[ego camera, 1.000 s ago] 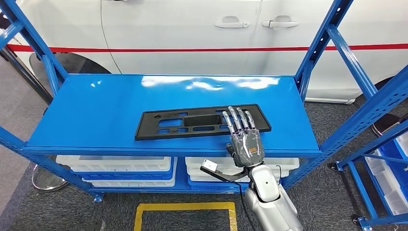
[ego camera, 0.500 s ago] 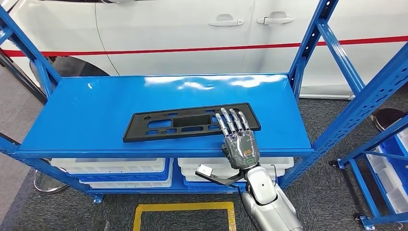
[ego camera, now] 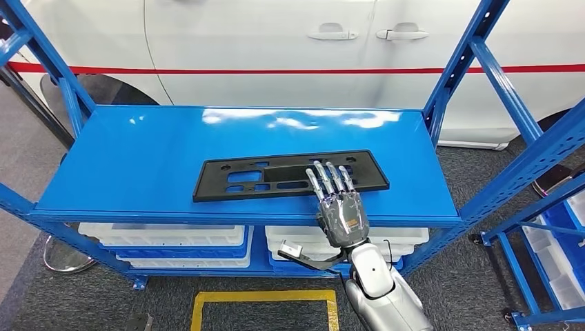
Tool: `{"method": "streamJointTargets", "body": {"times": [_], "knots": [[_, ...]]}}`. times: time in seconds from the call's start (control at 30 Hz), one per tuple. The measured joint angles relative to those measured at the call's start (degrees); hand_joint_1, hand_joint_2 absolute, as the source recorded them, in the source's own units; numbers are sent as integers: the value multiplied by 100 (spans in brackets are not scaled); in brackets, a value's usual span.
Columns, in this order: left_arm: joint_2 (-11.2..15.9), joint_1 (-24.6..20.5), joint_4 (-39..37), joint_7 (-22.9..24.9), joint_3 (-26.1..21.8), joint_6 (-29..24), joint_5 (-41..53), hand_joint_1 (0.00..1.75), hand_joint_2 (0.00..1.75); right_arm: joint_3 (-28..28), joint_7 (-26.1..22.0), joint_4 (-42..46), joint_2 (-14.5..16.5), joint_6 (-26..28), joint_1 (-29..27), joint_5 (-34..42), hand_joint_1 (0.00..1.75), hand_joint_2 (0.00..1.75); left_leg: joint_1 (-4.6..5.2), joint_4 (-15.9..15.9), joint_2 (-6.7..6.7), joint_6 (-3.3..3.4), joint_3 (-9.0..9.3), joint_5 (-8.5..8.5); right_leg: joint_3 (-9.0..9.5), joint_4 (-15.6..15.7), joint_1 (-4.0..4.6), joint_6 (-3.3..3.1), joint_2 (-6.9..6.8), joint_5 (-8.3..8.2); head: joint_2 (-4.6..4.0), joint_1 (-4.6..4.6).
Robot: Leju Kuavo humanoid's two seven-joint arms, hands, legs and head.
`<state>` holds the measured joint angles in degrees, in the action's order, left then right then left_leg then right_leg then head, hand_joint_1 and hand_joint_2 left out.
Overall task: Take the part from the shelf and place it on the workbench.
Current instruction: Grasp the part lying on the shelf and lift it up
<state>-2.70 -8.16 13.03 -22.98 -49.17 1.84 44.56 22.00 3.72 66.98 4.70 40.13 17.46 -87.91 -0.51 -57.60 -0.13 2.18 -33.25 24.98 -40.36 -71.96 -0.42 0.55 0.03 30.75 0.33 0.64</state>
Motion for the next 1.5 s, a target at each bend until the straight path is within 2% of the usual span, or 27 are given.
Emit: {"method": "streamJointTargets", "body": {"times": [0.07,0.13,0.27,0.33,0.4,0.43,0.47,0.5,0.57,0.6,0.67,0.77,0.8,0.87,0.93,0.97,1.0,1.03,1.07,1.13,1.17,1.27,1.33,1.37,1.43,1.47,1.5], "knots": [[-4,-6,1,-2,7,0,11,0,0,42,-10,-47,-7,0,17,0,0,175,13,-44,-6,-33,-4,33,371,758,12,-44,0,-358,0,0],[-8,-13,1,-7,15,-1,21,0,0,76,-14,-90,-9,0,33,0,0,175,30,-82,-8,-82,-20,62,577,1200,31,-92,2,-460,0,1],[-14,-22,2,-14,22,-16,37,0,0,152,10,-180,-23,1,41,0,0,175,19,-152,-5,-205,-33,138,637,1308,27,-207,6,-463,0,3],[-19,-28,2,-16,26,-23,46,0,0,204,55,-220,-27,1,53,0,0,175,0,-615,-3,-259,-240,396,679,1349,5,-257,-3,-476,0,4],[-19,-25,2,-16,28,-33,55,0,0,259,111,-268,-35,0,56,0,0,175,-14,-1331,-3,-303,-605,688,692,1348,8,-283,-7,-462,0,5],[-18,-18,2,-16,29,-38,58,0,0,286,138,-292,-41,0,52,0,0,175,-19,-1558,-2,-319,-740,722,699,1343,10,-288,-6,-451,0,5],[-18,-13,2,-16,30,-40,62,0,0,313,159,-313,-47,0,50,0,0,175,-22,-1590,-2,-326,-787,648,709,1337,10,-287,-4,-436,0,5],[-18,-12,2,-16,31,-42,64,0,0,336,174,-328,-52,0,49,0,0,175,-25,-1409,-2,-324,-727,476,728,1331,9,-281,-1,-418,0,6],[-17,-18,2,-17,34,-44,66,0,0,369,191,-341,-59,0,53,0,0,175,-21,-697,0,-291,-418,70,777,1324,12,-252,2,-376,0,5],[-17,-24,2,-18,36,-45,67,0,0,381,197,-344,-61,0,58,0,0,175,-8,-375,0,-265,-270,-47,790,1317,20,-232,4,-359,0,5],[-16,-29,2,-20,40,-46,74,0,0,400,213,-350,-66,1,62,0,0,175,24,-94,-4,-208,-148,-76,788,1315,31,-179,3,-341,0,4],[-17,-24,2,-25,46,-54,81,0,0,414,223,-350,-70,3,64,0,0,175,17,-36,-9,-117,-115,-76,797,1304,28,-85,2,-302,0,4],[-18,-29,2,-28,48,-57,81,0,0,416,225,-350,-72,4,71,0,0,175,3,-9,-8,-78,-93,-83,758,1198,27,-56,2,-230,0,3],[-20,-41,2,-33,51,-65,81,0,0,416,231,-351,-81,3,75,0,0,175,-11,22,-3,-15,-64,-86,513,690,13,-18,3,40,0,2],[-20,-44,2,-34,53,-69,81,0,0,416,233,-359,-99,2,55,0,0,175,-8,17,-1,15,-65,-71,93,-51,1,3,2,325,0,2],[-20,-41,2,-34,54,-70,81,0,0,416,233,-363,-110,2,42,0,0,175,-8,12,-4,17,-62,-59,-48,-258,-6,11,1,341,0,2],[-21,-39,2,-34,54,-70,84,0,0,417,233,-367,-119,2,33,0,0,175,-8,3,-7,14,-57,-43,-100,-284,-15,15,1,255,0,2],[-22,-37,2,-34,54,-70,88,0,0,417,233,-368,-125,2,31,0,0,175,-9,-12,-11,4,-47,-23,-17,-54,-24,12,-1,60,0,2],[-24,-36,2,-34,55,-70,92,0,0,417,231,-367,-127,2,34,0,0,175,-11,-35,-15,-14,-35,2,157,342,-33,2,-2,-177,0,1],[-27,-38,2,-37,56,-76,98,0,0,416,225,-367,-127,2,41,0,0,175,4,-88,-20,-66,-27,48,462,1006,-25,-31,-1,-441,0,3],[-27,-40,2,-40,56,-82,94,0,0,416,220,-367,-127,2,40,0,0,175,12,-104,-21,-98,-28,61,532,1167,-16,-51,4,-475,0,3],[-27,-40,2,-47,56,-101,80,0,0,416,204,-364,-127,2,35,0,0,175,4,-106,-18,-201,-23,79,548,1228,0,-142,21,-475,0,3],[-33,-42,2,-47,56,-104,81,0,0,416,194,-362,-126,2,40,0,0,175,-12,-289,-12,-265,-90,216,580,1271,-18,-216,18,-492,0,4],[-36,-42,2,-47,56,-107,81,0,0,416,192,-362,-125,2,41,-1,0,175,-19,-533,-10,-287,-198,361,592,1284,-24,-243,11,-496,0,5],[-38,-36,2,-41,56,-121,80,0,0,416,187,-363,-124,2,34,-1,0,175,-22,-1251,-10,-317,-538,697,593,1283,-16,-270,4,-490,0,6],[-38,-28,2,-34,56,-131,79,0,0,416,185,-364,-125,2,27,-1,0,175,-22,-1538,-10,-325,-682,782,594,1281,-12,-274,3,-486,0,6],[-38,-21,2,-28,56,-139,80,0,0,416,182,-364,-125,2,20,0,0,175,-22,-1643,-10,-326,-743,757,596,1278,-9,-276,4,-482,0,6]]}}
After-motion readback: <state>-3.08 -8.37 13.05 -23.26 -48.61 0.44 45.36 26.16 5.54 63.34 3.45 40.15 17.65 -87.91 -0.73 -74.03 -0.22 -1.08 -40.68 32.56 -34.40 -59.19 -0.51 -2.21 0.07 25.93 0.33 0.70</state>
